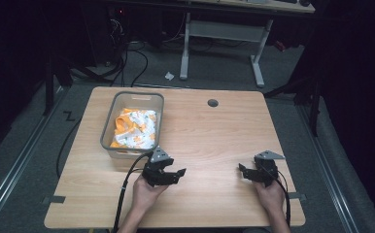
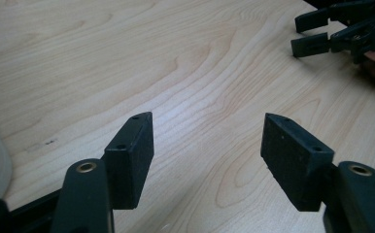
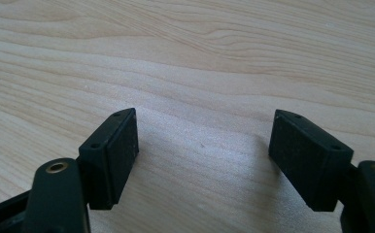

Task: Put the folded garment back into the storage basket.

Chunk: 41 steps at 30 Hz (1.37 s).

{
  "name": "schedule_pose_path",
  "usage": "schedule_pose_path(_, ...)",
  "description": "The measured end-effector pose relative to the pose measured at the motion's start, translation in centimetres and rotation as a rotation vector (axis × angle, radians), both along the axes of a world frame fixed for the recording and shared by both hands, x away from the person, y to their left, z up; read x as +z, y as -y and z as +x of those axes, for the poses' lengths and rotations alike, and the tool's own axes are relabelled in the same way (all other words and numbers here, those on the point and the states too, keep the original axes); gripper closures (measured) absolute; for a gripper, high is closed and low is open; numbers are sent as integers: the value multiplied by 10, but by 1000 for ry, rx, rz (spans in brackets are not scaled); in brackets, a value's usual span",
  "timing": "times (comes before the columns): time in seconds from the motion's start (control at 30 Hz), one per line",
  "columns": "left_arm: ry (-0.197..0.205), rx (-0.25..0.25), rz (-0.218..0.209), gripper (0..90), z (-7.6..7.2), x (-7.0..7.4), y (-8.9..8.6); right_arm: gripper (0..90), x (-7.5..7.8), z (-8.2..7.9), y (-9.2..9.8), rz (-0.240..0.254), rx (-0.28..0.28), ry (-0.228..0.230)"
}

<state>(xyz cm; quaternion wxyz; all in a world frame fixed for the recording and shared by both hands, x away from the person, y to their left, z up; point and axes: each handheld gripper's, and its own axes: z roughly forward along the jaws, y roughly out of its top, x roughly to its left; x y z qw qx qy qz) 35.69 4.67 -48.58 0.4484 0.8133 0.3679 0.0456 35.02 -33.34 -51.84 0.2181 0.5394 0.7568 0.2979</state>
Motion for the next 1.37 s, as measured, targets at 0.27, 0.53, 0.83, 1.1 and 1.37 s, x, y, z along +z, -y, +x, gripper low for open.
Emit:
schedule_pose_path(0.27,-26,8,10,369,-2,-12,0,266,0,0,0,0,0,0)
schedule_pose_path(0.53,-17,32,105,369,-5,-26,1,266,0,0,0,0,0,0)
schedule_pose_path(0.83,22,50,165,364,-7,-34,1,266,0,0,0,0,0,0)
schedule_pose_path(1.1,77,81,187,346,-5,-39,3,266,0,0,0,0,0,0)
schedule_pose_path(1.37,83,85,200,346,-5,-39,3,266,0,0,0,0,0,0)
